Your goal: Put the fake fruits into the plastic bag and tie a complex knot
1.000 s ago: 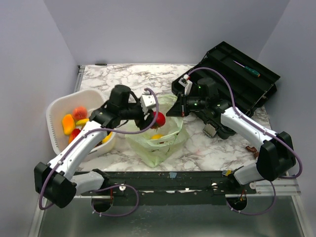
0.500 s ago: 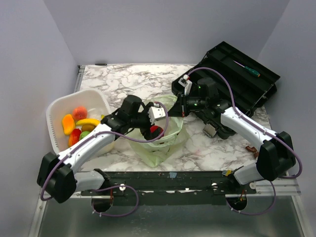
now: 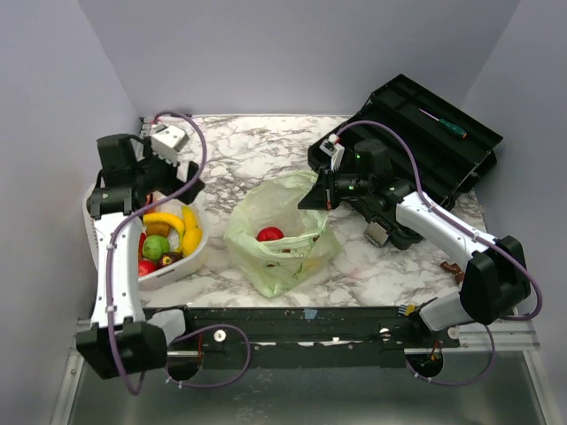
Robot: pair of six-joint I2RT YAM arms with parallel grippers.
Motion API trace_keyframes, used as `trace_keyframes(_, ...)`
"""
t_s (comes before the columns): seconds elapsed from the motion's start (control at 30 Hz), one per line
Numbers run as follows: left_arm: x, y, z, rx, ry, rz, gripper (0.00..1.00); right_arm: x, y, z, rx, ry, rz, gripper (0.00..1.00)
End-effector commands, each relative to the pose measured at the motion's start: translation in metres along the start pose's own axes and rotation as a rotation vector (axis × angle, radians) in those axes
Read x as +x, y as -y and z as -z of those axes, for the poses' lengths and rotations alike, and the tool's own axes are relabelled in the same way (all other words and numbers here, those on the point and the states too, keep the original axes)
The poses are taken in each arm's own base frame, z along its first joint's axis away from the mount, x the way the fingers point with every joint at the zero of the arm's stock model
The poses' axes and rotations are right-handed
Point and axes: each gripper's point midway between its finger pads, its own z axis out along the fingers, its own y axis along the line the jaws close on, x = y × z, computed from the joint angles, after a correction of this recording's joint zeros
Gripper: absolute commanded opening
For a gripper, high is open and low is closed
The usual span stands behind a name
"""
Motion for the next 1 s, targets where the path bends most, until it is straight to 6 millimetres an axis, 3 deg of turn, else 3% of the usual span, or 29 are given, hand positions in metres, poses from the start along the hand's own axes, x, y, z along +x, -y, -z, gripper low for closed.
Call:
trace_keyframes(0.0, 0.075, -0.075, 0.027, -0.197, -0.201, 0.178, 0.96, -0.001, -0.005, 0.004, -0.021, 0.002, 0.023, 0.01)
trace_keyframes(0.1, 0.113, -0.128, 0.041, -0.361, -0.283, 0.276, 0.95, 0.000, -0.004, 0.004, -0.021, 0.000, 0.021, 0.01)
trace_keyframes(0.23, 0.154, -0.169, 0.043, -0.507, -0.357, 0.400, 0.98, -0.001, -0.004, 0.004, -0.016, 0.002, 0.019, 0.01)
trace_keyframes(0.53, 0.202, -0.220, 0.025, -0.718, -0.366, 0.568, 0.94, 0.002, 0.000, 0.003, -0.005, -0.002, 0.001, 0.01)
trace_keyframes(0.97, 0.244, -0.231, -0.010, -0.689, -0.401, 0.656, 0.94, 0.004, 0.005, 0.001, 0.001, -0.011, -0.009, 0.01)
